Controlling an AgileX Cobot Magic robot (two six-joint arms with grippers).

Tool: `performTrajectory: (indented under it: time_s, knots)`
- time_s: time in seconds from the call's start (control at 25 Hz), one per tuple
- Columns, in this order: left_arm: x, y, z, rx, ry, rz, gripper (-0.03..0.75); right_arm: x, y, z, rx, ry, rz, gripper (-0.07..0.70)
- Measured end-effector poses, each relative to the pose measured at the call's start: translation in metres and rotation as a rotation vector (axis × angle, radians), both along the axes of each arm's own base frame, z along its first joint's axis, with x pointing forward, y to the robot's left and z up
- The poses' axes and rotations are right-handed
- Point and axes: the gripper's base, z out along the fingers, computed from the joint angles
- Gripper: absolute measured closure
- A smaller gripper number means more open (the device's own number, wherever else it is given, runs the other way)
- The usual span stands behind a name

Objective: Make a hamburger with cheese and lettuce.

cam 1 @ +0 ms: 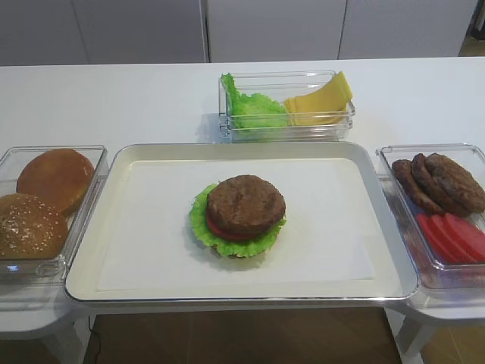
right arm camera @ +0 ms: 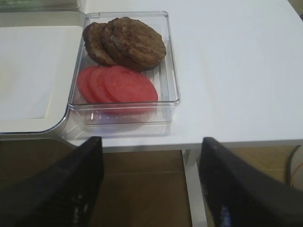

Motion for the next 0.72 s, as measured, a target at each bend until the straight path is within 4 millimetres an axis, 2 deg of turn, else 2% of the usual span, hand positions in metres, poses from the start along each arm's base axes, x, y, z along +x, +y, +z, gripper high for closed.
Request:
performTrajectory:
  time_s: [0.72]
  knots:
    - [0.0000,0.0000,0.0000,0.000,0.000,0.000,0.283,-0.0002,-0.0004,-0.0004,0.002,0.002,0.046,0.131]
